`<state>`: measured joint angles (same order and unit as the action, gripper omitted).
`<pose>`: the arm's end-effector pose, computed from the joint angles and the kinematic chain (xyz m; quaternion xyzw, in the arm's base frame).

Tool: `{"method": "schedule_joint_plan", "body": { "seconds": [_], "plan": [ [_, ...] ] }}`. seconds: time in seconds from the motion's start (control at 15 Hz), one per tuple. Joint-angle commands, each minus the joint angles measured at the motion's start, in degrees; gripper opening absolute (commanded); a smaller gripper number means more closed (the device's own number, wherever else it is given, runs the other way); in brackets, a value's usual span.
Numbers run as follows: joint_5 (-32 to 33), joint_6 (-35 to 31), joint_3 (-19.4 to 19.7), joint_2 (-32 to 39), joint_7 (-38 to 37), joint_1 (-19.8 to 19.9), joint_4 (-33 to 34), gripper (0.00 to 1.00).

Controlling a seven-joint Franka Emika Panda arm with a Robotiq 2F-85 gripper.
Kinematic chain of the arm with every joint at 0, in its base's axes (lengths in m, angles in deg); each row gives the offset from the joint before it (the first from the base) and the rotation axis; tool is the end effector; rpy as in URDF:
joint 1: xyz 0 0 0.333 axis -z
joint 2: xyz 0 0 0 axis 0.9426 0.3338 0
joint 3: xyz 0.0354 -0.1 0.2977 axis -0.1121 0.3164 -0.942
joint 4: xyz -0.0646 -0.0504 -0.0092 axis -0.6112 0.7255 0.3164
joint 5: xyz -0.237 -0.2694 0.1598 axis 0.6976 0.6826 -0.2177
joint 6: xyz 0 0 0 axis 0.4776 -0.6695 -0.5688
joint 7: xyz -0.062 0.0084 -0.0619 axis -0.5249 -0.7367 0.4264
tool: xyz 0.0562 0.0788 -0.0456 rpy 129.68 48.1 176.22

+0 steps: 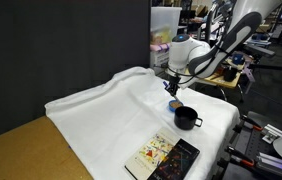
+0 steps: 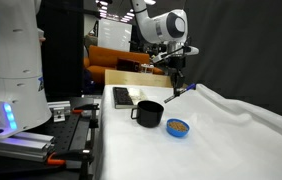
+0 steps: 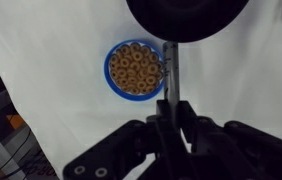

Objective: Put the pen into the black cup.

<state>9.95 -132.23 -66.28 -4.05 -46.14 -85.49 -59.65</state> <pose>0.5321 0.1093 0.2441 0.9877 -0.0726 0.0817 0.1119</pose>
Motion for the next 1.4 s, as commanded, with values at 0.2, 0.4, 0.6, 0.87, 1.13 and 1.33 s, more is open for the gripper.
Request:
{"method": "schedule_joint_plan", "body": {
  "seconds": [0.2, 0.4, 0.6, 0.87, 1.13, 1.33],
  "plan": [
    [1.0, -3.3, -0.4, -2.6, 0.3, 0.9, -6.7, 0.04],
    [1.1, -4.0, -0.5, -2.7, 0.3, 0.7, -8.9, 0.04],
    [0.9, -4.6, -0.9, -2.8, 0.3, 0.4, -10.4, 0.04],
    [0.3, -4.8, -1.6, -2.1, 0.5, 0.2, -10.6, 0.04],
    [0.2, -5.1, -2.0, -0.7, 0.4, 0.1, -9.5, 0.04],
    [-0.5, -5.4, -2.2, 0.3, 1.0, 0.3, -9.3, 0.04]
  ]
}}
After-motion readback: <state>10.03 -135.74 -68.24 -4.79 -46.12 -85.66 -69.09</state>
